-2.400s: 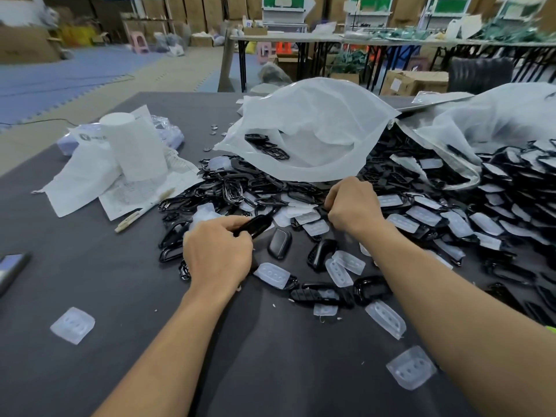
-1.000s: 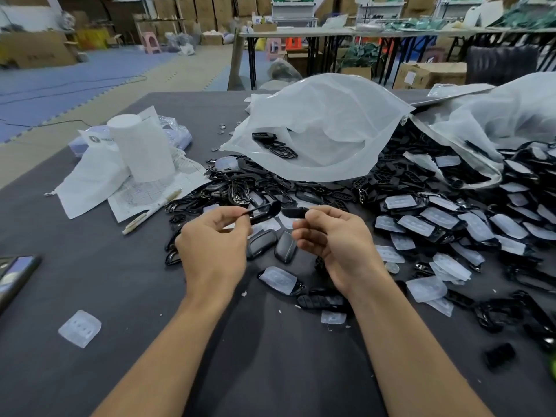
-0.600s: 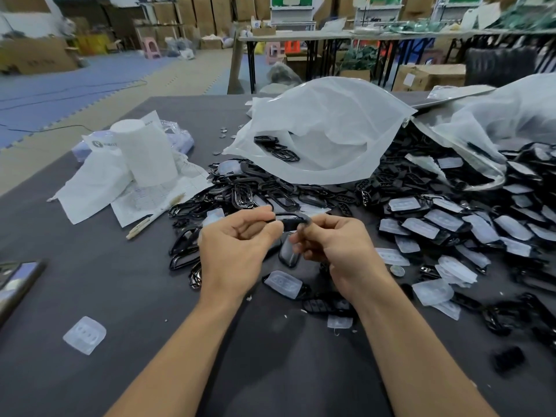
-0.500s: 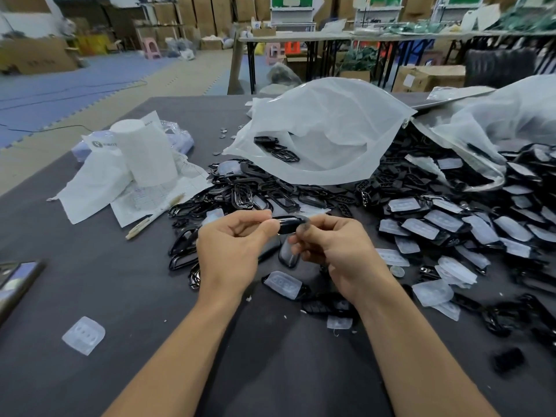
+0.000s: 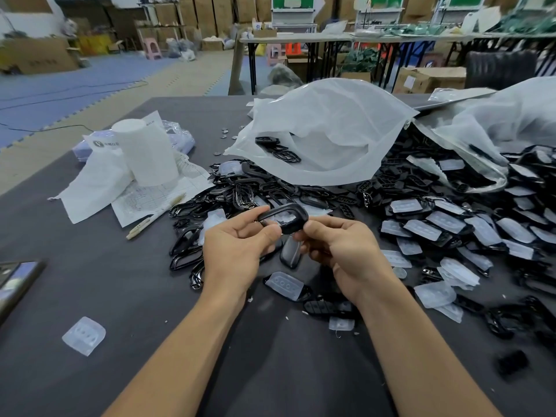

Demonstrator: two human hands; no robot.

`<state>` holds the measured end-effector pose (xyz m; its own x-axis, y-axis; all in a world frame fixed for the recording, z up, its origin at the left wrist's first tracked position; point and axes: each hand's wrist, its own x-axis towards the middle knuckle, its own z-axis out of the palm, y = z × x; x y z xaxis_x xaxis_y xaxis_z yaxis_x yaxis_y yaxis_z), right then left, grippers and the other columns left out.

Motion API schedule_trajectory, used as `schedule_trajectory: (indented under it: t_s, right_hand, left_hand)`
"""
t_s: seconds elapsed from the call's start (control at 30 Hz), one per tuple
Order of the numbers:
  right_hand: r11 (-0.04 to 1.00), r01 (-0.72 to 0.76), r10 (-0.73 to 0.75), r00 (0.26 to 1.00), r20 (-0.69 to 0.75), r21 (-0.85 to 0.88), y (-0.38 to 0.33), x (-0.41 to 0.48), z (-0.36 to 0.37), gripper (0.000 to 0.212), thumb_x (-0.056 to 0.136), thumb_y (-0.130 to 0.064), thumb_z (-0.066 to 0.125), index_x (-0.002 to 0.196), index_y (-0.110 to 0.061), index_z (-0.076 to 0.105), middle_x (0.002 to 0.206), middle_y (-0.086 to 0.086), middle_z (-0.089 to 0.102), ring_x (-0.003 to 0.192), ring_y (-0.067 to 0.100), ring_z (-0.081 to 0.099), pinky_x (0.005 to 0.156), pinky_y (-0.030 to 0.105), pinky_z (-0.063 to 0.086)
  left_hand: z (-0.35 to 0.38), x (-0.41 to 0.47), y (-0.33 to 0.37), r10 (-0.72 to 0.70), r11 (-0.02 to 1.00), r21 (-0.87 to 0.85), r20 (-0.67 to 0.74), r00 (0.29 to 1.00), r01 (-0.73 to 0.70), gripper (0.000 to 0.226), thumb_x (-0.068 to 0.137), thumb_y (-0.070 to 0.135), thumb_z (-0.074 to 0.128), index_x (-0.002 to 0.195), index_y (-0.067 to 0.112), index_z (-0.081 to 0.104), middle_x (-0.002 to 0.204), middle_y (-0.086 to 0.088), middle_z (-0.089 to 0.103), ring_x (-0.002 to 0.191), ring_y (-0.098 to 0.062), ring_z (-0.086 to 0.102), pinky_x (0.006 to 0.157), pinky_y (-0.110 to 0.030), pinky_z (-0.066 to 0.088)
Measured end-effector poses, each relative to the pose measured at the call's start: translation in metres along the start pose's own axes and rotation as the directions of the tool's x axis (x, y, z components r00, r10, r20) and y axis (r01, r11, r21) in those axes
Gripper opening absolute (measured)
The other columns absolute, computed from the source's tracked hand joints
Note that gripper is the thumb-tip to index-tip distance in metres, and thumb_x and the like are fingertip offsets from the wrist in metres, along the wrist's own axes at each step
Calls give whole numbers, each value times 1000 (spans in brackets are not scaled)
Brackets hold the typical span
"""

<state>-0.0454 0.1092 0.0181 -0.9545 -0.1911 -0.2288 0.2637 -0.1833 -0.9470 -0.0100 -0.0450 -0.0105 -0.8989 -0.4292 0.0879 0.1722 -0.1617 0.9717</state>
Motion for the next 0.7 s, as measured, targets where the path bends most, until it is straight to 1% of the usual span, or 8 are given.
schedule_trajectory:
  t_s: [0.1, 0.17, 0.27, 0.33, 0.4, 0.5, 0.6, 0.7]
  right_hand:
    - [1000, 1, -1, 1000, -21, 22, 0, 2, 0, 12, 96, -2, 66, 91, -10, 74, 76, 5, 77, 64, 14, 66, 59, 22, 48]
    - [998, 4, -1, 999, -47, 63, -1, 2, -1, 17, 100, -2, 60, 90, -9, 72, 80, 7, 76, 70, 17, 70, 58, 24, 53]
    - [982, 1, 10, 998, -59, 189, -4, 1, 0, 20, 103, 1, 48, 89, -3, 62, 77, 17, 75, 61, 24, 73, 50, 26, 56]
    - [989, 26, -18, 998, -55, 145, -5, 0, -1, 17, 99, 2, 51, 86, -5, 59, 73, 17, 74, 52, 21, 67, 46, 23, 51]
    - [997, 68, -65, 996, -61, 43, -4, 0, -2, 18, 92, 7, 57, 84, -10, 59, 67, 12, 71, 48, 16, 59, 45, 20, 43]
    - [988, 114, -120, 991, -55, -101, -3, 0, -5, 25, 84, 11, 63, 81, -13, 70, 63, 1, 61, 50, 12, 46, 48, 18, 38]
    - [992, 98, -99, 995, -8, -81, -4, 0, -6, 25, 90, 9, 65, 98, -10, 79, 74, 3, 61, 58, 11, 42, 52, 17, 37]
    - [992, 103, -97, 992, 83, -71, -5, 0, -5, 33, 98, 8, 56, 102, -14, 80, 84, 10, 56, 65, 14, 35, 57, 21, 32]
  left_hand:
    - [1, 0, -1, -38, 999, -8, 4, 999, 38, 31, 86, 1, 80, 108, 23, 78, 81, -10, 79, 65, -14, 68, 64, -18, 56]
    - [3, 0, 0, -48, 998, -33, -3, 999, 48, 33, 89, -2, 76, 113, 21, 77, 76, -8, 77, 64, -16, 67, 63, -19, 56]
    - [2, 2, 4, -76, 994, -80, -40, 996, 72, 34, 91, -8, 68, 114, 15, 75, 69, -5, 70, 58, -12, 64, 59, -19, 55]
    - [-1, 3, 7, -108, 991, -89, -37, 993, 105, 34, 92, -10, 63, 107, 17, 78, 70, -5, 66, 59, -11, 64, 57, -19, 54]
    - [-3, 2, 10, -142, 985, -105, -12, 990, 140, 37, 93, -9, 60, 99, 20, 81, 75, -5, 65, 61, -12, 64, 58, -19, 54]
    - [-5, 2, 11, -153, 981, -114, 43, 987, 157, 39, 98, -5, 56, 96, 23, 83, 78, -1, 69, 65, -9, 63, 63, -17, 55]
    - [-3, 3, 12, -116, 987, -103, 88, 989, 124, 36, 101, -3, 57, 106, 24, 80, 77, 4, 71, 67, -5, 62, 66, -16, 55]
    - [-3, 2, 11, -59, 997, -36, 164, 985, 66, 40, 99, -5, 59, 107, 27, 81, 77, 2, 72, 63, -5, 61, 66, -15, 54]
